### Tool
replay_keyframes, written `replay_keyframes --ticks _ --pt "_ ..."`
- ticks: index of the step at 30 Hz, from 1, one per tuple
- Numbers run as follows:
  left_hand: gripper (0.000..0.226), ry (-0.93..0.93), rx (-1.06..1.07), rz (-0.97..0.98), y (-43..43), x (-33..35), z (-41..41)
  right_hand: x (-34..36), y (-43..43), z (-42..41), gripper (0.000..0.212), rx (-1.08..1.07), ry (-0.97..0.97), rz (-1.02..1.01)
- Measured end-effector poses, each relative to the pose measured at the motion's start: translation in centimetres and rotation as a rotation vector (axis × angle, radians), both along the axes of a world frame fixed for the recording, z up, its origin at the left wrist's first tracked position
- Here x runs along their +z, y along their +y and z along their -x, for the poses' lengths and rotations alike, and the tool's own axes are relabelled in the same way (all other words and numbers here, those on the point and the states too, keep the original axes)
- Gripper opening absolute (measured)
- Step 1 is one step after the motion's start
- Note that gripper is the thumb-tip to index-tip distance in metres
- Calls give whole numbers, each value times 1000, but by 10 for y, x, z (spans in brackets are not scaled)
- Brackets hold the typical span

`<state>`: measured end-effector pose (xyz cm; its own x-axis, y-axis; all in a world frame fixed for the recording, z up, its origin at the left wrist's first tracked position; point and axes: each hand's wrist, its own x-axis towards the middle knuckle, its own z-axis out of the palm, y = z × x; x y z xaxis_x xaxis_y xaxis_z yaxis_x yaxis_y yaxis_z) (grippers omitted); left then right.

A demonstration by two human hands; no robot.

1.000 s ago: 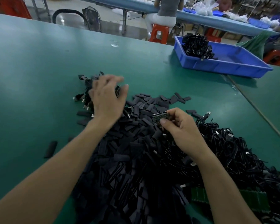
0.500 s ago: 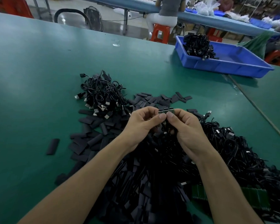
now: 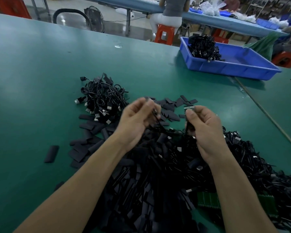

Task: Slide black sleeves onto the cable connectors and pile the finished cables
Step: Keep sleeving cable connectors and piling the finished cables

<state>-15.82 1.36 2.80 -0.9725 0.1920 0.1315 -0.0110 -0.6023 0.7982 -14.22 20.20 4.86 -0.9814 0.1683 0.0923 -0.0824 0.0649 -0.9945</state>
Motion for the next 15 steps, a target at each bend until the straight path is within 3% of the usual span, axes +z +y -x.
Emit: replay_keyframes --ticks 3,7,8,9,12,14,15 --pt "11 93 98 -140 -23 17 5 5 12 5 20 -231 172 -256" --pt "13 332 391 239 -43 33 5 13 14 -1 17 -64 286 -586" --pt "11 373 434 339 -45 35 5 16 12 -3 13 40 223 -649" --pt "11 400 457 429 -47 37 4 19 9 -5 23 148 144 -727" --pt "14 456 471 716 -51 34 1 27 -5 -11 76 404 -167 -878" --pt "22 493 439 907 -53 31 0 25 -14 -12 97 424 -299 -934" --pt "27 500 402 982 -54 30 0 24 -19 -11 98 391 -311 -976"
